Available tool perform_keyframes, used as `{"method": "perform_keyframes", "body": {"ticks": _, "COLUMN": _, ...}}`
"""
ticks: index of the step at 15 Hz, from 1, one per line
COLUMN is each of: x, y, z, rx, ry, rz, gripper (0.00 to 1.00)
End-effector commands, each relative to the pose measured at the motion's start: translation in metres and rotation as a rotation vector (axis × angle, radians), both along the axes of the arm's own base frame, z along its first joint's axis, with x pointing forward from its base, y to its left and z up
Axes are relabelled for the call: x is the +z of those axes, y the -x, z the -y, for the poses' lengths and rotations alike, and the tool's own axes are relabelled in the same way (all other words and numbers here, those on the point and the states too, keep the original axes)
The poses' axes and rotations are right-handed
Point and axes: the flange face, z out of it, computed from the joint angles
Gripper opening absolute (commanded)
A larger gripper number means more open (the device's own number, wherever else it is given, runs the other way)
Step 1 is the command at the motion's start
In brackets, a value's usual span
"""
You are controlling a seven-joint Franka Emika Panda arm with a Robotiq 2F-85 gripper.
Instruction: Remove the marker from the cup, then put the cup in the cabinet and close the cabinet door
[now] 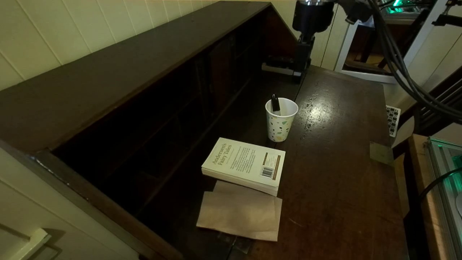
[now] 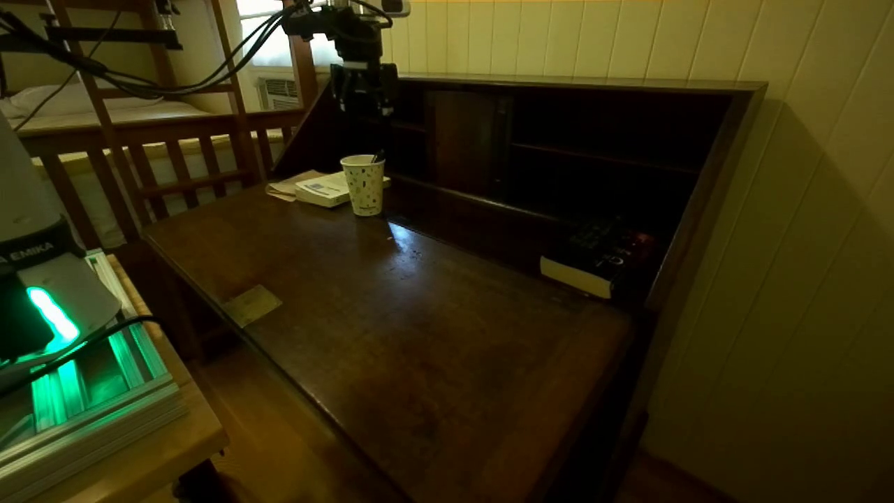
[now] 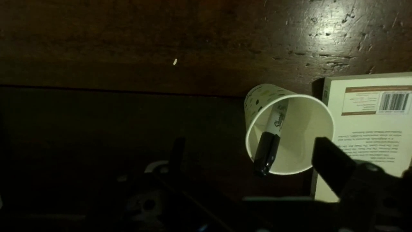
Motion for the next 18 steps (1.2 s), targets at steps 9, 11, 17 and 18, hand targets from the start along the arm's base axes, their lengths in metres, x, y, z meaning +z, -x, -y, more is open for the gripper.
{"method": "perform_keyframes", "body": {"ticks": 9, "x": -0.016, "y": -0.012, "z": -0.009, "rx": -0.129, "ry": -0.007, "rz": 0.001, "gripper": 1.0}}
{"method": "perform_keyframes", "body": {"ticks": 11, "x": -0.018, "y": -0.015, "z": -0.01, "rx": -0.171, "ry": -0.022, "rz": 0.009, "gripper": 1.0}}
{"method": "perform_keyframes", "body": {"ticks": 17, "x": -0.025, "y": -0.025, "z": -0.01, "rx": -0.285, "ry": -0.071, "rz": 0.06, "gripper": 1.0}}
{"method": "perform_keyframes", "body": {"ticks": 18, "x": -0.026, "y": -0.027, "z": -0.011, "rx": -0.298, "ry": -0.079, "rz": 0.07, "gripper": 1.0}}
